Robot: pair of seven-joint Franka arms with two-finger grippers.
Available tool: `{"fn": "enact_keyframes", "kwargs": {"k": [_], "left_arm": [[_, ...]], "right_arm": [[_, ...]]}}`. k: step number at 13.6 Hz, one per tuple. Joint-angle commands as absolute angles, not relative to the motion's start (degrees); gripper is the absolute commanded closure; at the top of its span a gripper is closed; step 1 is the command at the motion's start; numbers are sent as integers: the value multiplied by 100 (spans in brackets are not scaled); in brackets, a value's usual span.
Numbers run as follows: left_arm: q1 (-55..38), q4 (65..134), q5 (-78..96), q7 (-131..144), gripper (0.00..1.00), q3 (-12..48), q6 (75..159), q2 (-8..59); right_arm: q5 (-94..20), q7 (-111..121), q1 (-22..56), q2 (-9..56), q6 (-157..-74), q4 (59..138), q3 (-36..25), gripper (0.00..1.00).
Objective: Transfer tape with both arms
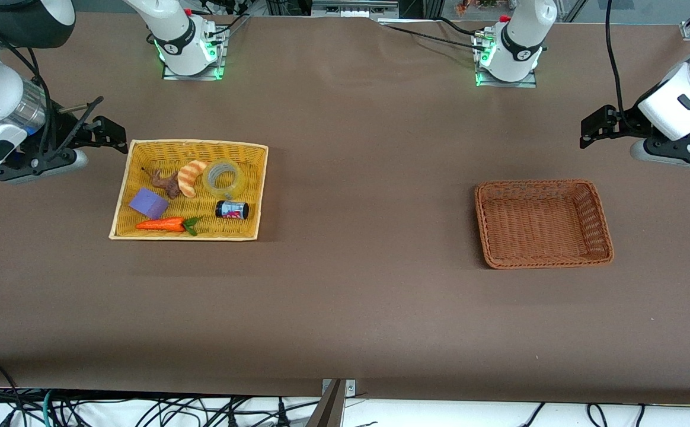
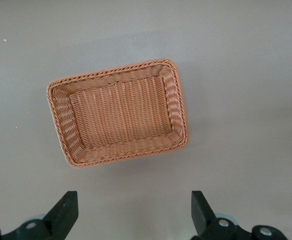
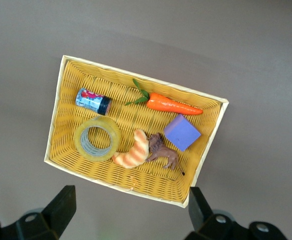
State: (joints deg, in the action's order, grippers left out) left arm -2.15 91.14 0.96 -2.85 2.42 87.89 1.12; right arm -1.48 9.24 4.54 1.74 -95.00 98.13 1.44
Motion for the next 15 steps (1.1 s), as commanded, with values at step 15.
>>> {"fn": "enact_keyframes", "kwargs": {"k": [15], "left_arm": [[-202,8930,176,-334,0,237,8710,185]], "right_arm": [[-88,-139,439,281,-10798,10904,745,0]]}}
